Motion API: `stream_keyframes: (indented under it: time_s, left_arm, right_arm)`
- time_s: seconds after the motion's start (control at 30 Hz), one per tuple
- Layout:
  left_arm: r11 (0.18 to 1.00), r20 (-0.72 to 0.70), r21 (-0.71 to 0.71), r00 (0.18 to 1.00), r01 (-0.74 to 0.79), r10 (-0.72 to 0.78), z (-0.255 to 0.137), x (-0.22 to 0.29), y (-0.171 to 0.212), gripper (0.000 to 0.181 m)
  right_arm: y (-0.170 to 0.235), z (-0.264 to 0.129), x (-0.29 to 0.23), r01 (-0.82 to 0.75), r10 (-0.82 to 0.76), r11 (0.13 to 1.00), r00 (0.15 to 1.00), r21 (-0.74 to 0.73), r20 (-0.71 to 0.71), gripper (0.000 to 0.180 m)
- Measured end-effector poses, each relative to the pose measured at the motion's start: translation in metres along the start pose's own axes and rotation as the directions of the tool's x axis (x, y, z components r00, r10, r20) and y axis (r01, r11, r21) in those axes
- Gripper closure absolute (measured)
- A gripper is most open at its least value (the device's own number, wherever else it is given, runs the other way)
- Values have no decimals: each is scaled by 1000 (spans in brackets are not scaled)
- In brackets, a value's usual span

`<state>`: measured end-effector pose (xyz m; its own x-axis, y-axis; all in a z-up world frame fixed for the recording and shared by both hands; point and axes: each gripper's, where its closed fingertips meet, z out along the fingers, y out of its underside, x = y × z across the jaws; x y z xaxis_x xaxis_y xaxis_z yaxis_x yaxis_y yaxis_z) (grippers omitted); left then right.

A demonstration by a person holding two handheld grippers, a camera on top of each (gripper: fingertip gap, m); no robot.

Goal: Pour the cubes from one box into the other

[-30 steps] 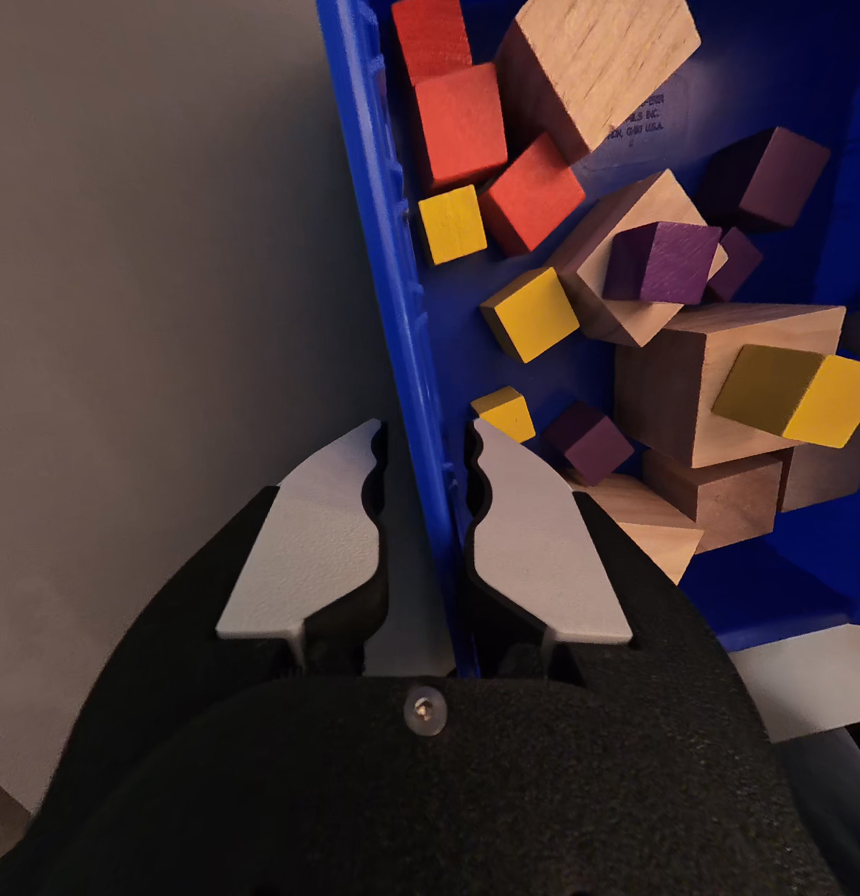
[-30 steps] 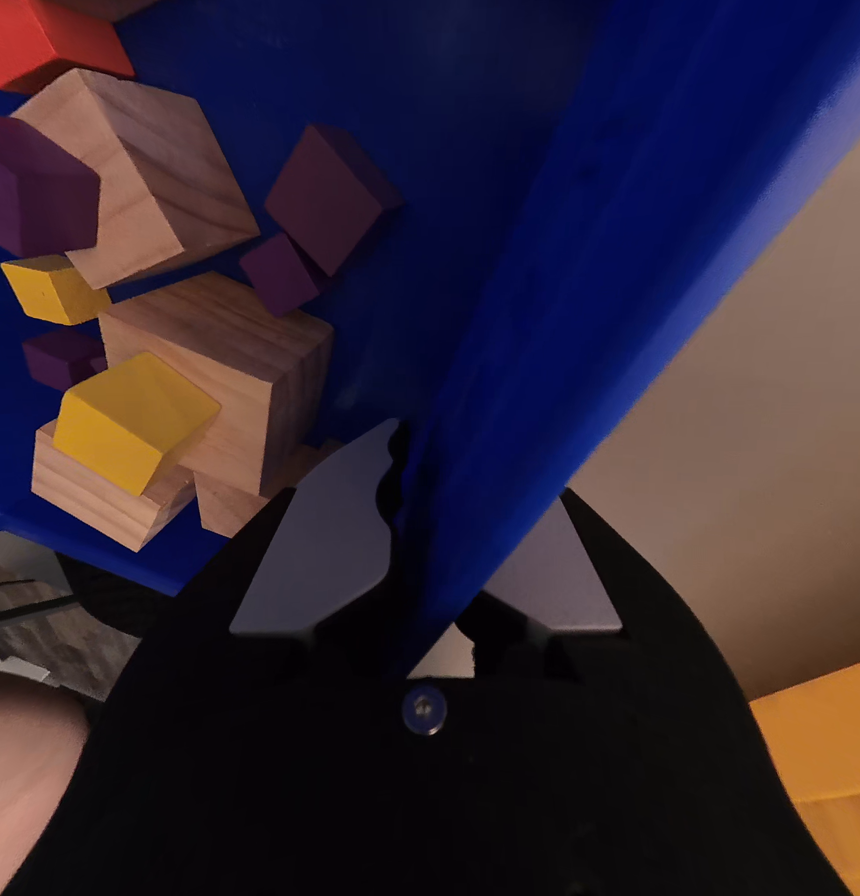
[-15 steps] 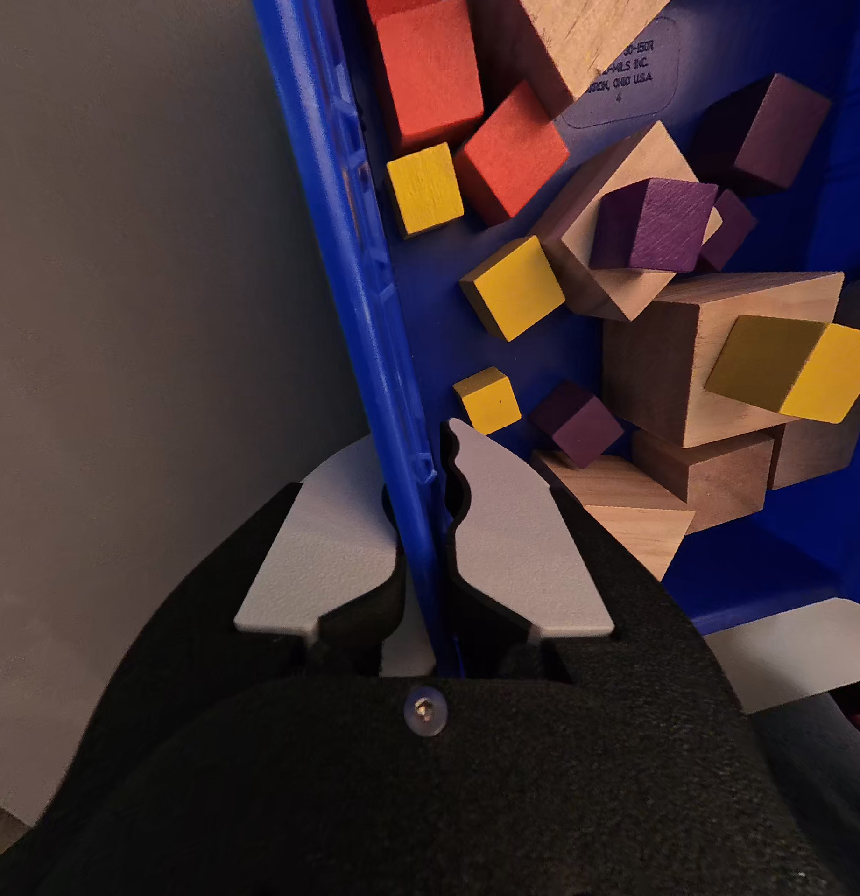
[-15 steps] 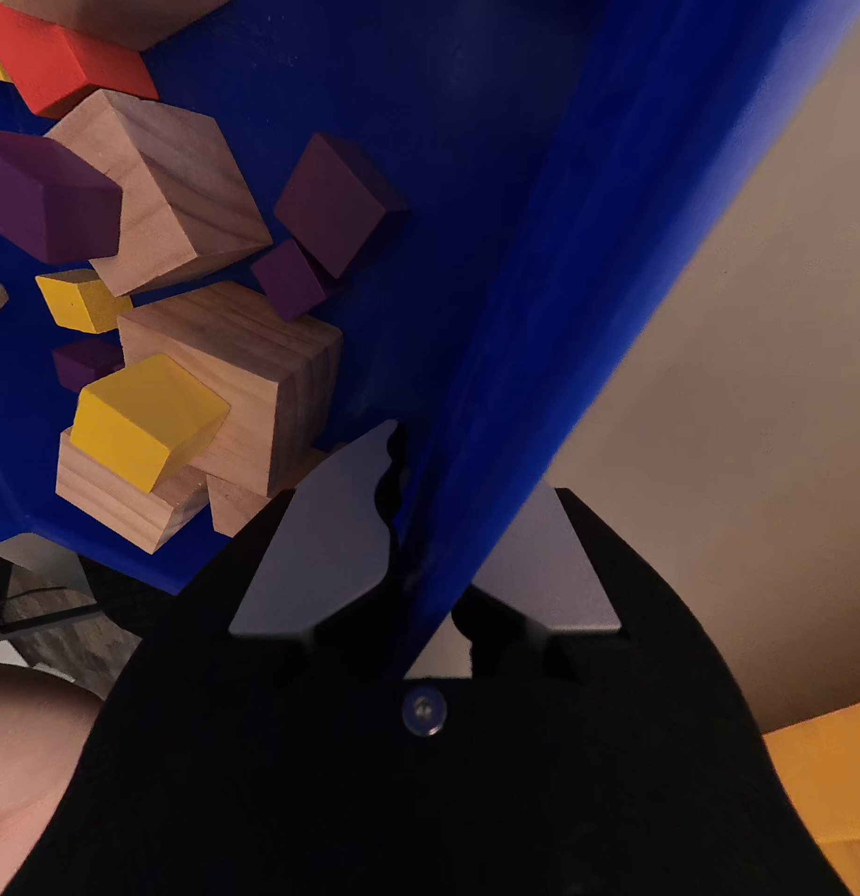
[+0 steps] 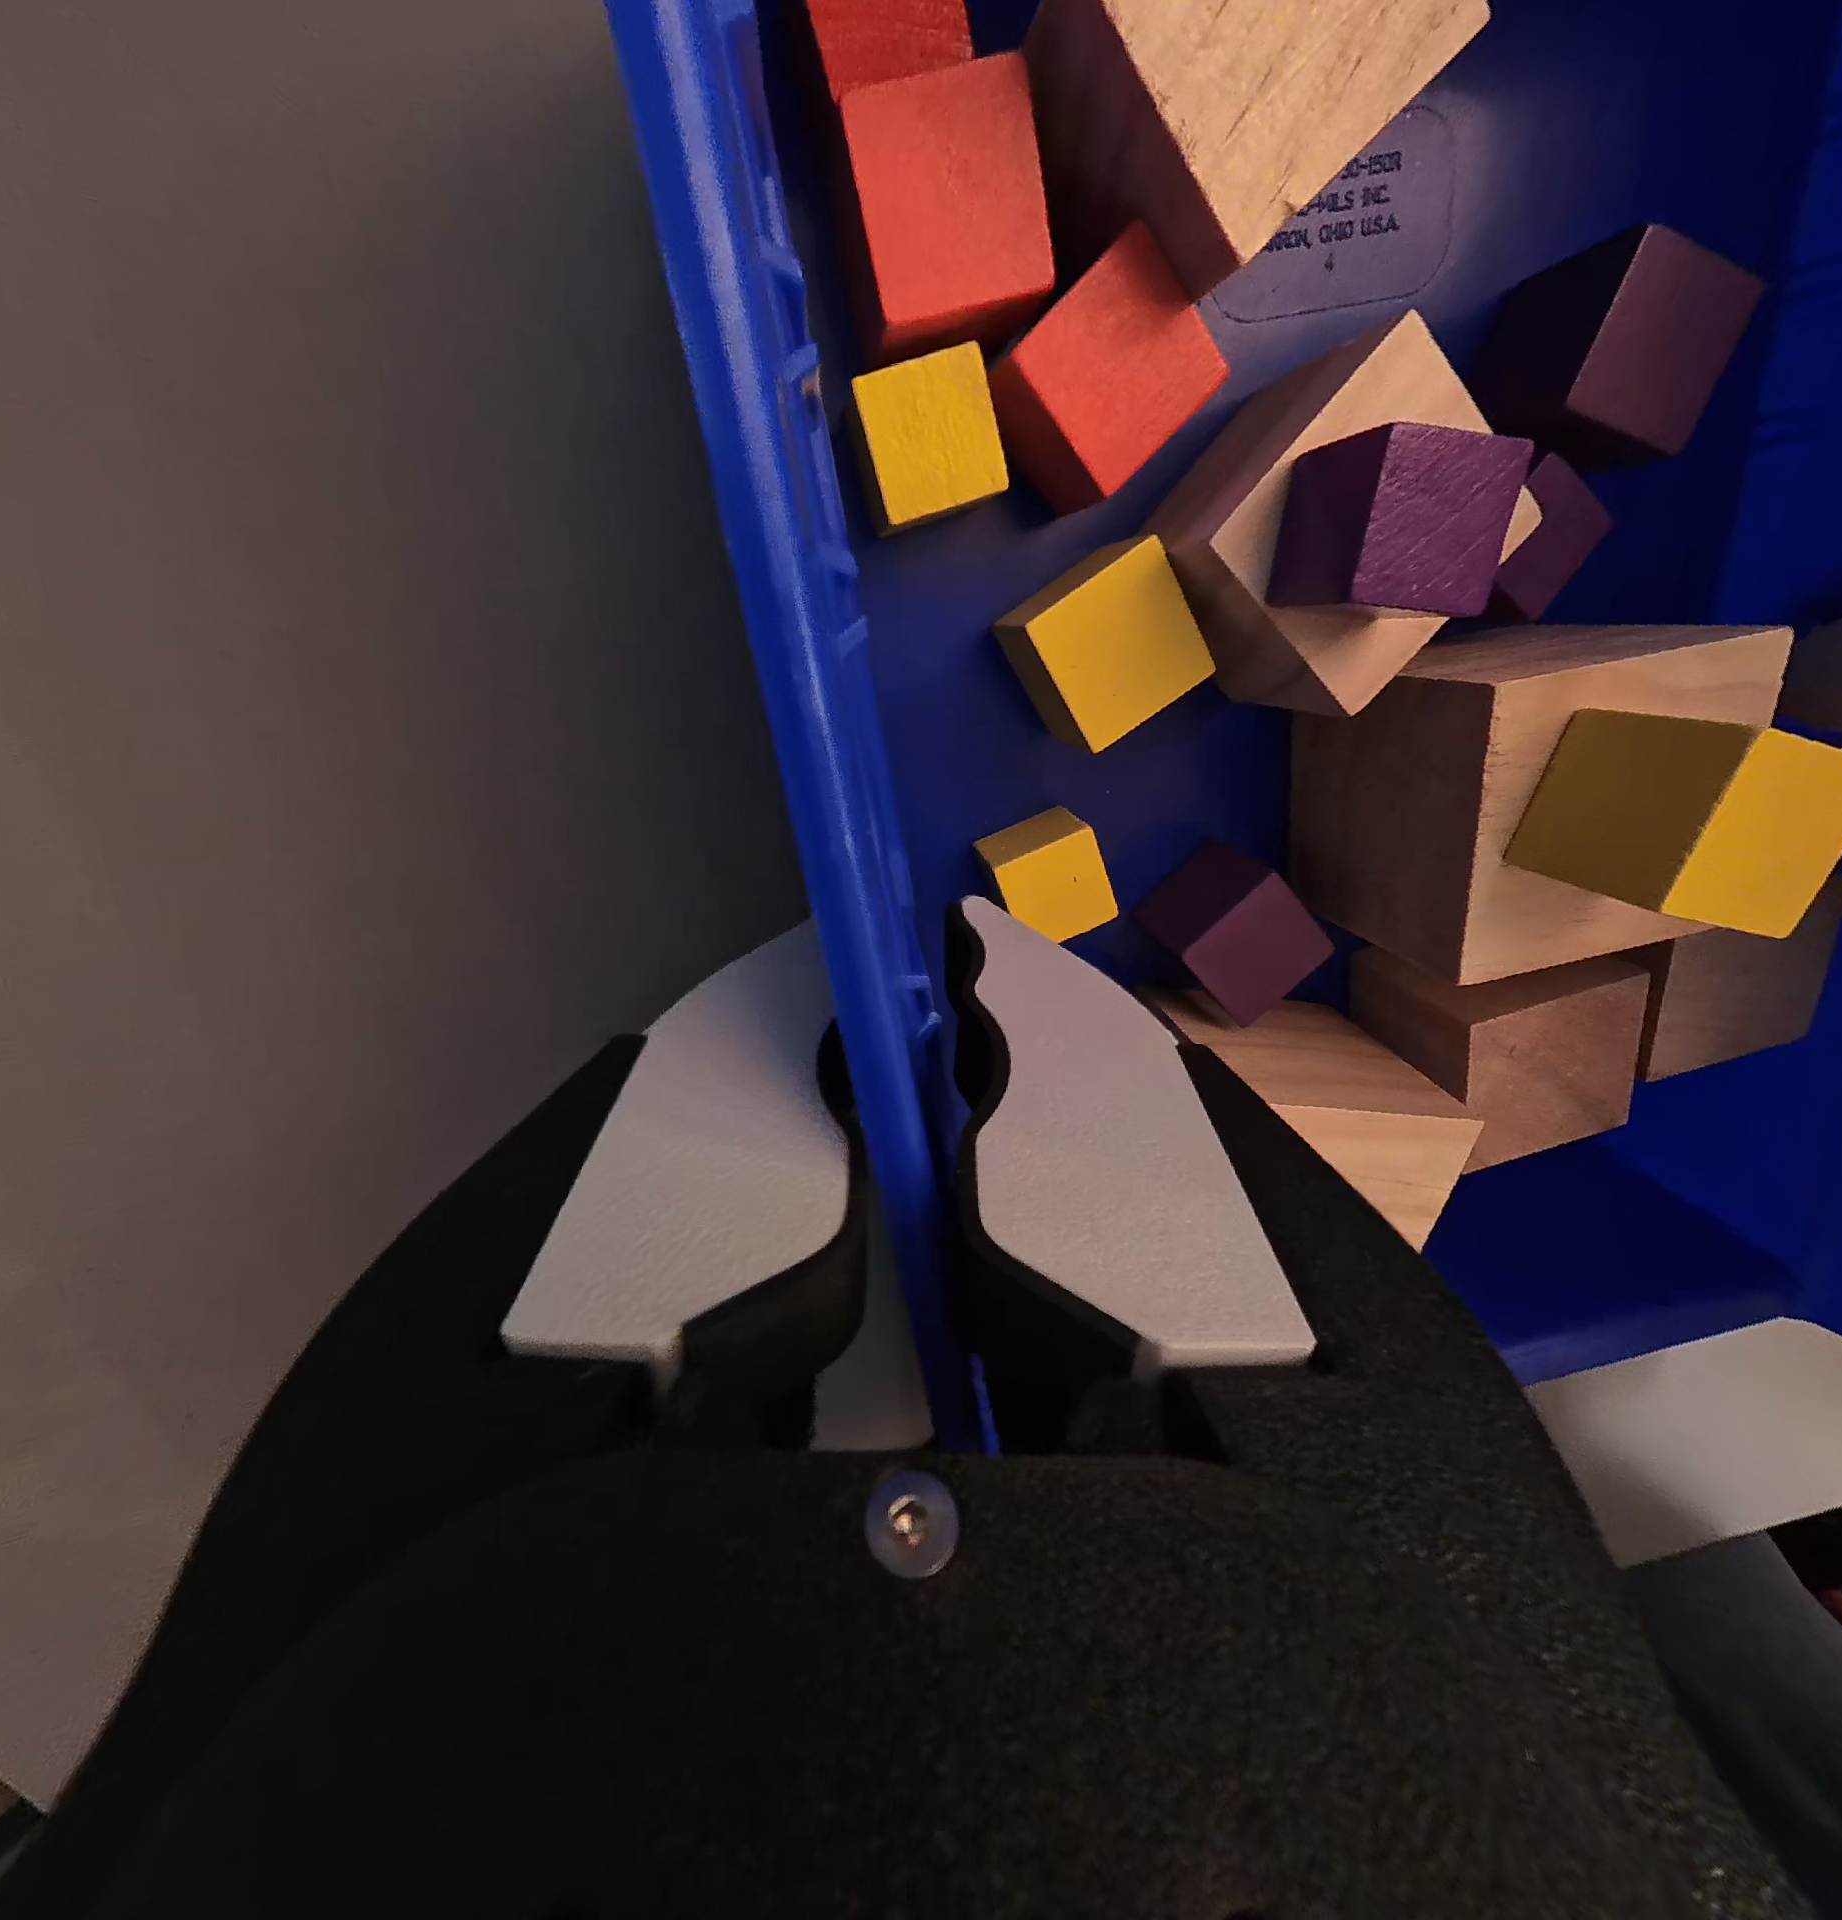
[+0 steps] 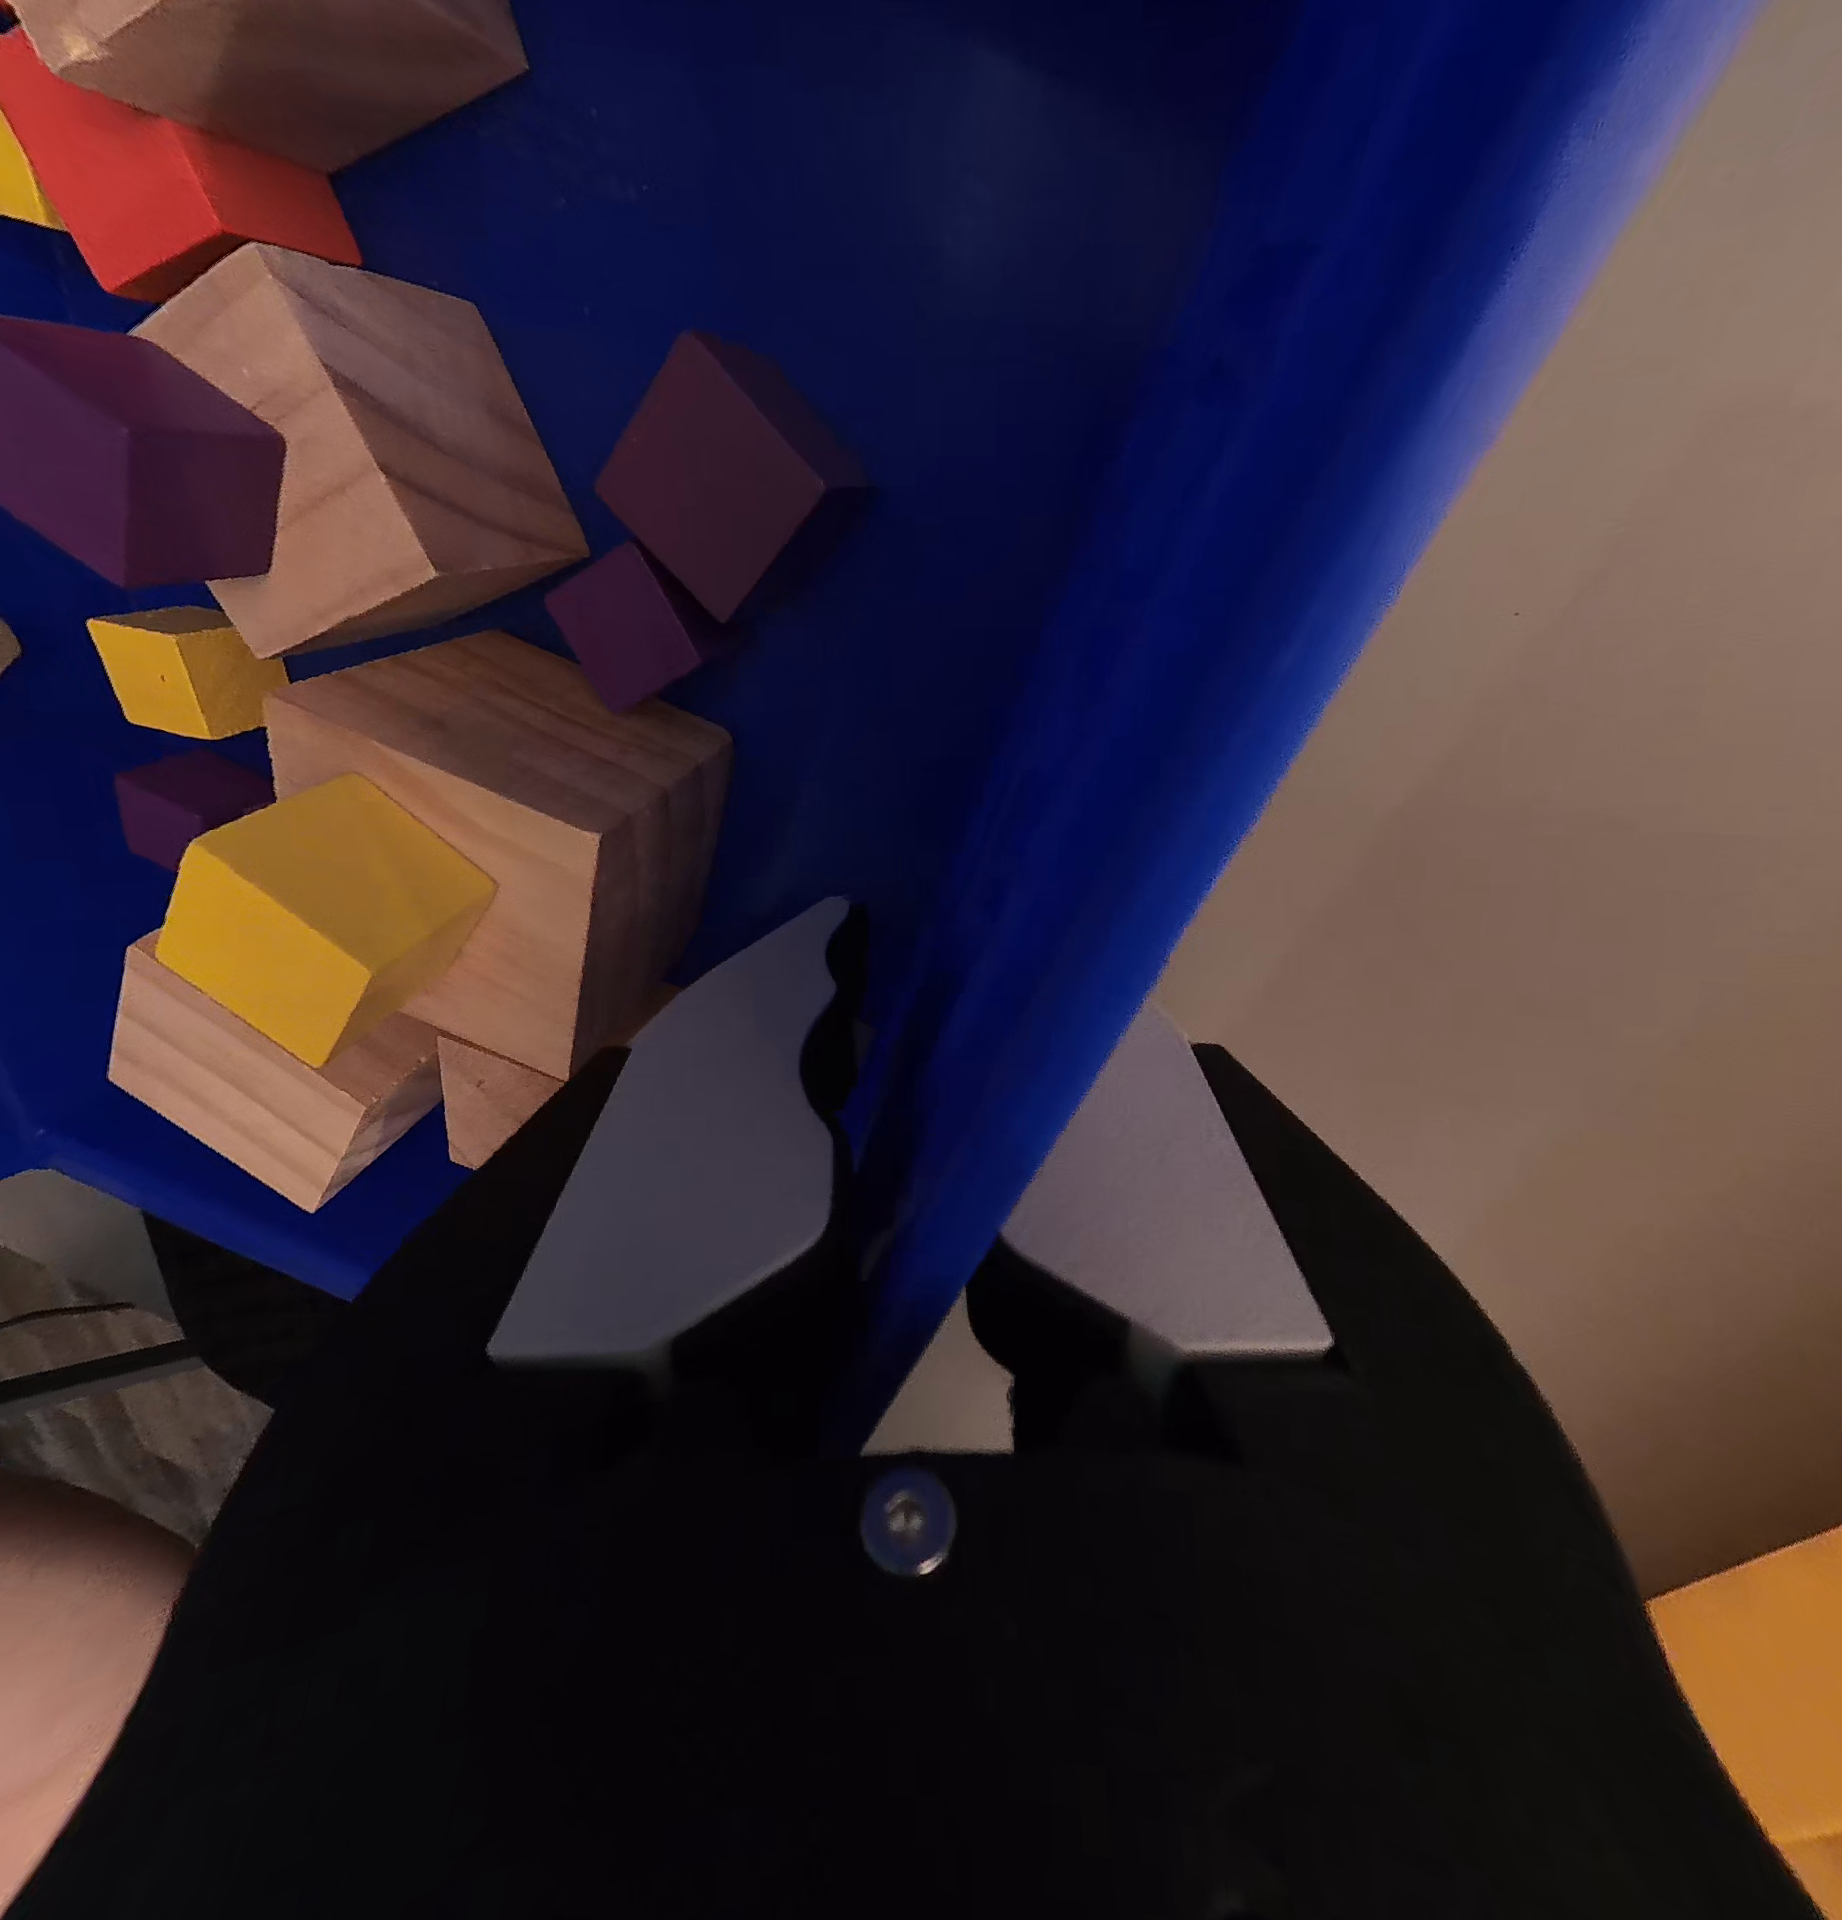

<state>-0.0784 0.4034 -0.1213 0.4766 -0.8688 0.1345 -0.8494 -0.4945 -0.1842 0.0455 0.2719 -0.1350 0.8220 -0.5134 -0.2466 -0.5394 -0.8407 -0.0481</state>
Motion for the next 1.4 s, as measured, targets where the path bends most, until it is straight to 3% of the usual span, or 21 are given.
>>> stream_keyframes:
  time_s: [0.53,0.87,1.4]
  left_arm:
    - [1000,-17,-29,1000,-6,6,1,2,1,172]
    - [995,-21,-87,999,-41,39,6,3,6,172]
    - [1000,3,-2,1000,-9,9,-9,0,-4,167]
  right_arm:
    - [2,2,1,36,-36,999,999,-29,-5,152]
    - [3,2,0,10,-10,998,1000,-55,1,161]
    - [-2,-2,-3,4,-4,999,1000,-31,7,155]
